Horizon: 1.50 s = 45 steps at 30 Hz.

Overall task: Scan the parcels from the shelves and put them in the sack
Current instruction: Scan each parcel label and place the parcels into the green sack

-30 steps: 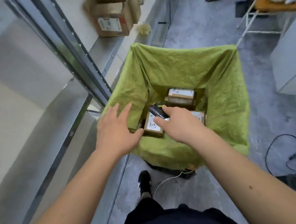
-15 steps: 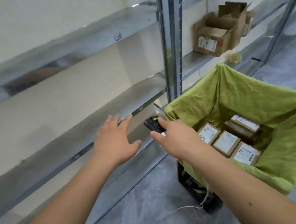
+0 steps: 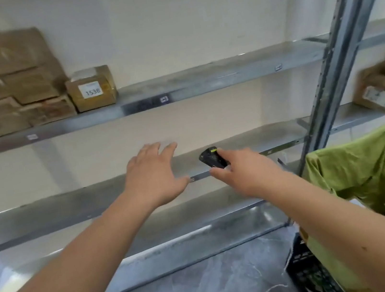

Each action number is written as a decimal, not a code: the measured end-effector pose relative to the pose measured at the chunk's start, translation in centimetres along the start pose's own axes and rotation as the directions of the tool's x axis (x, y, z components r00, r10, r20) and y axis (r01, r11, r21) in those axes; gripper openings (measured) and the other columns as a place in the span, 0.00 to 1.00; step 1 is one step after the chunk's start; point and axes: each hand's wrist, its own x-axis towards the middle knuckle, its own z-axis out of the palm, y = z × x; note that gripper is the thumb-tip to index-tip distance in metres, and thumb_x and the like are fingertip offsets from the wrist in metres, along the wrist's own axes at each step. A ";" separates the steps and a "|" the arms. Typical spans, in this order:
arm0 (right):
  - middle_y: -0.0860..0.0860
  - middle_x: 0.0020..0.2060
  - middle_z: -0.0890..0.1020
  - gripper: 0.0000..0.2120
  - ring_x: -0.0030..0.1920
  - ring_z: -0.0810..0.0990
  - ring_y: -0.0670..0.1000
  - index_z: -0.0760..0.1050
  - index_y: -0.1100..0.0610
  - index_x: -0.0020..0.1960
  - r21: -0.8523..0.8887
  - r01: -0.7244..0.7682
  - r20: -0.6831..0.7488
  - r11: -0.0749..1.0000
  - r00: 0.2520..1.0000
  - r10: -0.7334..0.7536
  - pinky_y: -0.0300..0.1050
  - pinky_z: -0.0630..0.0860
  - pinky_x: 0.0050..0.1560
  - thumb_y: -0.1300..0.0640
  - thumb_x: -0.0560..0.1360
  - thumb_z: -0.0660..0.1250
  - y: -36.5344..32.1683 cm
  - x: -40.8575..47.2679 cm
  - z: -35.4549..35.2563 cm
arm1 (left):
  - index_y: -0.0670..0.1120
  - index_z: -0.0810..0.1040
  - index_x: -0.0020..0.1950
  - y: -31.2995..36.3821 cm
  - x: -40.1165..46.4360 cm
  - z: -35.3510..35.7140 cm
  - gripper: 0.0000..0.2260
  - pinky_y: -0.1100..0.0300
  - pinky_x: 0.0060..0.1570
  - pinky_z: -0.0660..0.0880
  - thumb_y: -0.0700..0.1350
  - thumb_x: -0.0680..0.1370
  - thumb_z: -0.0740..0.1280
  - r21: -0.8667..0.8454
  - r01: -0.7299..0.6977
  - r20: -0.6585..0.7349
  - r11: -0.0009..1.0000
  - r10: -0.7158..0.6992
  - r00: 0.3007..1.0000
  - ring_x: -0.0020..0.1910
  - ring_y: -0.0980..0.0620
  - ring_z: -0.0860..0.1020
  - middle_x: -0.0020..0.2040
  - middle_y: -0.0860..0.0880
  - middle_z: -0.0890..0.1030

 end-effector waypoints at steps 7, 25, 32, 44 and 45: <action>0.52 0.47 0.75 0.15 0.41 0.77 0.53 0.72 0.42 0.58 -0.089 0.151 -0.070 0.985 0.985 -0.157 0.48 0.69 0.38 0.34 0.79 0.59 -8.6 0.9 -2.5 | 0.61 0.57 0.83 -7.4 -3.5 -5.7 0.41 0.44 0.78 0.61 0.71 0.73 0.66 -0.016 0.093 -0.097 0.996 -0.094 0.991 0.82 0.44 0.58 0.84 0.48 0.60; 0.43 0.40 0.77 0.21 0.37 0.78 0.47 0.75 0.43 0.67 -0.132 0.347 -0.139 0.929 0.921 -0.364 0.43 0.68 0.31 0.34 0.79 0.61 -16.6 19.4 -7.1 | 0.57 0.63 0.82 -17.6 11.8 -11.8 0.39 0.44 0.69 0.73 0.64 0.74 0.72 -0.161 0.162 -0.187 0.974 -0.191 0.963 0.73 0.45 0.70 0.76 0.49 0.70; 0.45 0.42 0.78 0.23 0.41 0.78 0.47 0.75 0.45 0.67 -0.175 0.415 -0.122 0.893 0.891 -0.437 0.45 0.71 0.36 0.33 0.79 0.60 -17.7 30.0 -7.9 | 0.57 0.60 0.84 -19.9 21.6 -11.7 0.39 0.44 0.71 0.72 0.64 0.75 0.70 -0.193 0.214 -0.140 0.958 -0.243 0.960 0.74 0.42 0.68 0.77 0.46 0.67; 0.45 0.42 0.77 0.25 0.40 0.78 0.48 0.75 0.48 0.68 -0.145 0.390 -0.055 0.909 0.914 -0.401 0.44 0.70 0.34 0.33 0.79 0.61 -16.9 38.8 -7.1 | 0.51 0.71 0.78 -22.4 29.2 -9.9 0.27 0.60 0.48 0.72 0.51 0.78 0.70 -0.517 0.306 -0.093 0.799 -0.408 0.908 0.61 0.48 0.77 0.72 0.48 0.77; 0.45 0.42 0.77 0.25 0.39 0.79 0.48 0.75 0.48 0.68 -0.128 0.378 -0.058 0.917 0.920 -0.387 0.44 0.70 0.33 0.33 0.79 0.62 -16.7 38.9 -7.1 | 0.51 0.72 0.77 -22.3 29.5 -9.7 0.29 0.61 0.46 0.72 0.53 0.77 0.73 -0.556 0.294 -0.079 0.777 -0.402 0.912 0.59 0.50 0.77 0.70 0.48 0.77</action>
